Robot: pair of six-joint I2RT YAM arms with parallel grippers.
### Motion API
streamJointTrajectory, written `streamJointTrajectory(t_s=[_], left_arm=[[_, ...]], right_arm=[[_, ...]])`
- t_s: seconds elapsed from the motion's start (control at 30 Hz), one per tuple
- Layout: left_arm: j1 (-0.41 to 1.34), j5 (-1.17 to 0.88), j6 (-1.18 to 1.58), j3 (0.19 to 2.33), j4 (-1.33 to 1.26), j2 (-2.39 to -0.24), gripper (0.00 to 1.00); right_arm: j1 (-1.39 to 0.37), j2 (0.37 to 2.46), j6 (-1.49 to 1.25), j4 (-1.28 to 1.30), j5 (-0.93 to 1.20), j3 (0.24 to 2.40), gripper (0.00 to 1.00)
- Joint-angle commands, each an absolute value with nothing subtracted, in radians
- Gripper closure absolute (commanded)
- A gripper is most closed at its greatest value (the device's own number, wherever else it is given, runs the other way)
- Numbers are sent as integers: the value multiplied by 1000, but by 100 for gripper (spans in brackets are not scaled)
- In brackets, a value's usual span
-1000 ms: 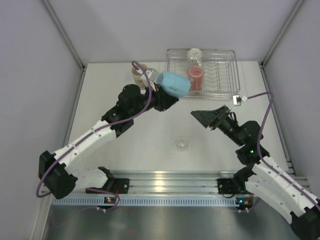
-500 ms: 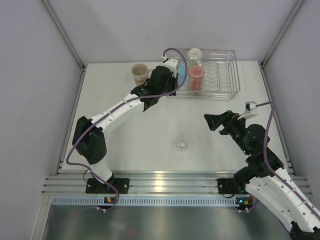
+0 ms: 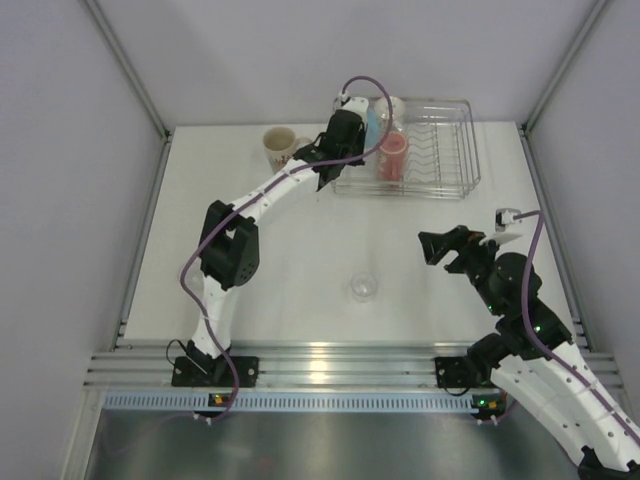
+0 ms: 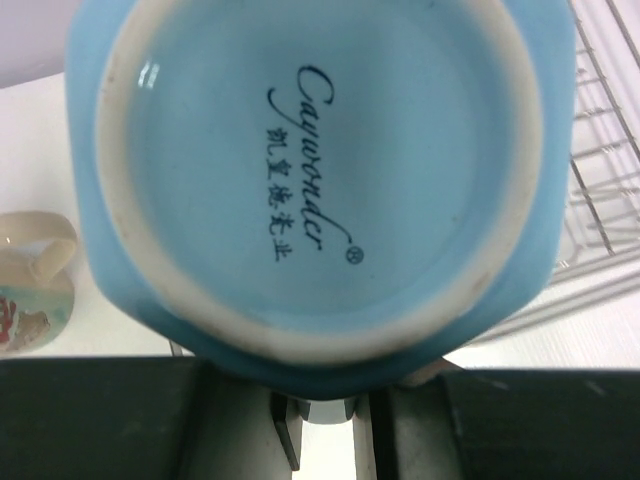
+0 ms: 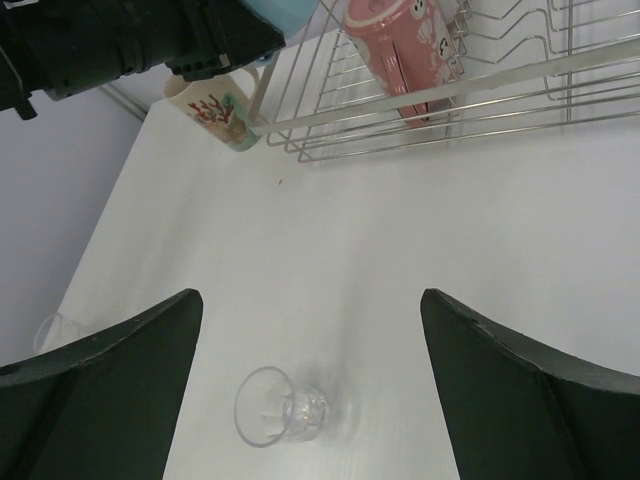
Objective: Load the cups into the dish rack
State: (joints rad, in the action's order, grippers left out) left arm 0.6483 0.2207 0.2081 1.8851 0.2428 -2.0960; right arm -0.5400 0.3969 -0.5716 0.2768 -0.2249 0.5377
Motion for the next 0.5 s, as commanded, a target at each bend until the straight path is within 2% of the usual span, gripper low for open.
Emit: streamJointTrajectory(t_s=[0.0,0.2,0.47], left_arm=[[612,238,230,2050,147,-2144,100],[586,241,198,2183,140,-2256,100],[565,218,173,2203,60,-2333,100]], right_arm=[[-534,391,-542,258,-242,546,9],[-534,400,-519,267,-250,551,9],[-534,428,-509,258,-255,548,9]])
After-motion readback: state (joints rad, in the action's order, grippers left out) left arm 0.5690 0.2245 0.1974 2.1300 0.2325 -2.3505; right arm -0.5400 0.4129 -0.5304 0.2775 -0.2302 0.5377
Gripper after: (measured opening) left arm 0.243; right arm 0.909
